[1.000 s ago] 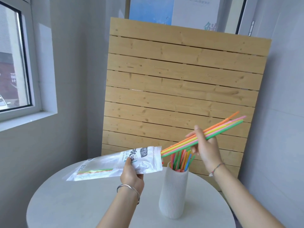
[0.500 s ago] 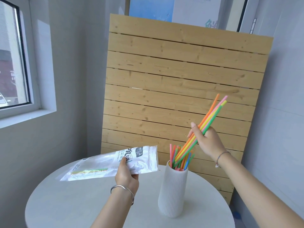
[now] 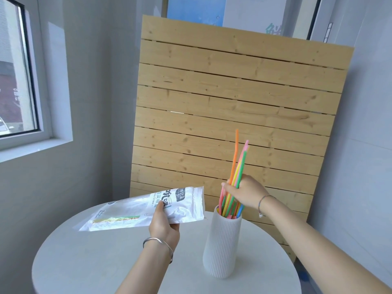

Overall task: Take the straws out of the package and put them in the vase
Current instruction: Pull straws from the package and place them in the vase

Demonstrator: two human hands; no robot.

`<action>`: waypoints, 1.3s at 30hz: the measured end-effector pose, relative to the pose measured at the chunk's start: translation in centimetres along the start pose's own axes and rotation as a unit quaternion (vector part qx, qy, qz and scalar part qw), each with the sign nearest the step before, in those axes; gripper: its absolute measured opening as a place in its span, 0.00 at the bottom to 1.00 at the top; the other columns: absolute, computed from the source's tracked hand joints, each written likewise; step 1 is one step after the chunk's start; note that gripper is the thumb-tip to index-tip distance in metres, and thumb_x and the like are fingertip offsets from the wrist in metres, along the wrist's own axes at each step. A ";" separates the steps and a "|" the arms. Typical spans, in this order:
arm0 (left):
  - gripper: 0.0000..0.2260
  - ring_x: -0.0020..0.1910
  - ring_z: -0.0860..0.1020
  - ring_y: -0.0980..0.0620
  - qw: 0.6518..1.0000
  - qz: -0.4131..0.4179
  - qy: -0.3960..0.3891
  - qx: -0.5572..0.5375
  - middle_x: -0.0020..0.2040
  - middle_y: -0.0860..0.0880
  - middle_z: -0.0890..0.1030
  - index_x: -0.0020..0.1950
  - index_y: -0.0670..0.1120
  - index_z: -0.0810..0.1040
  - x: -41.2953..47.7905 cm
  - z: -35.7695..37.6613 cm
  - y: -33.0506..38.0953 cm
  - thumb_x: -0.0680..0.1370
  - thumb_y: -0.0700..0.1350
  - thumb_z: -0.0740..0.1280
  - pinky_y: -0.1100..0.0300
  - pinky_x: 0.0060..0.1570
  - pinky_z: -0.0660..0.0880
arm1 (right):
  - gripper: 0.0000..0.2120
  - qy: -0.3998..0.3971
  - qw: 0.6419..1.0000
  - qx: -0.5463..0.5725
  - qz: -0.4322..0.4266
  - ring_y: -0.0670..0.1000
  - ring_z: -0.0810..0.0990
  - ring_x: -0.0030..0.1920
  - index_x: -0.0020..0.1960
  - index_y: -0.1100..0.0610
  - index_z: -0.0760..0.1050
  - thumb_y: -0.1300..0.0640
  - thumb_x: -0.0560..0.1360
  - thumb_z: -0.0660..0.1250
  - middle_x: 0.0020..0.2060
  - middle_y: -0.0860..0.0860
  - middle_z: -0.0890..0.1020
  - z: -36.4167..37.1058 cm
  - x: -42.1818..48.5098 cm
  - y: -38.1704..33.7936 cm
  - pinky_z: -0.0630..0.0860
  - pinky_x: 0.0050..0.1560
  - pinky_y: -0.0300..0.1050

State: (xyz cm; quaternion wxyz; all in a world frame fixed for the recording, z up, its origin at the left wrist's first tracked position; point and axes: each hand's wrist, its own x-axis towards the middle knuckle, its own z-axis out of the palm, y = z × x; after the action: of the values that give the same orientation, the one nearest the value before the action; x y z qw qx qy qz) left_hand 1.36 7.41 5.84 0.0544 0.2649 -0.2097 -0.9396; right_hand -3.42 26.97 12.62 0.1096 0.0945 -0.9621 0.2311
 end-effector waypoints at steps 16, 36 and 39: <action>0.17 0.37 0.77 0.52 1.000 0.010 0.008 -0.002 0.47 0.48 0.80 0.67 0.43 0.74 0.5 -0.3 0.4 0.78 0.44 0.66 0.61 0.41 0.75 | 0.11 0.052 0.988 0.141 -0.039 0.52 0.77 0.59 0.58 0.45 0.75 0.53 0.76 0.63 0.57 0.49 0.79 1.1 -0.4 -0.1 0.74 0.56 0.41; 0.16 0.38 0.77 0.53 1.000 0.013 -0.014 0.008 0.43 0.50 0.79 0.66 0.44 0.75 0.0 0.3 0.2 0.79 0.45 0.66 0.59 0.47 0.77 | 0.33 0.037 0.974 -0.147 -0.167 0.44 0.49 0.76 0.77 0.49 0.45 0.40 0.78 0.53 0.77 0.44 0.51 0.9 -2.4 0.5 0.41 0.75 0.43; 0.12 0.38 0.77 0.53 1.000 0.007 -0.022 0.012 0.43 0.51 0.79 0.61 0.47 0.76 -0.1 0.4 0.3 0.78 0.46 0.67 0.61 0.43 0.76 | 0.31 -0.014 0.974 -0.178 -0.138 0.45 0.54 0.76 0.77 0.51 0.47 0.41 0.79 0.51 0.76 0.47 0.58 1.8 -2.7 0.1 0.43 0.76 0.45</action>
State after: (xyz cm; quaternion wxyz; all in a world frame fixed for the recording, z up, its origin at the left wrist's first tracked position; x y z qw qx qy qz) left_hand 1.20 7.32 6.33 0.0535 0.2430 -0.2236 -0.9424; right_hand -1.19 26.61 10.36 0.1419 0.2082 -0.9670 0.0370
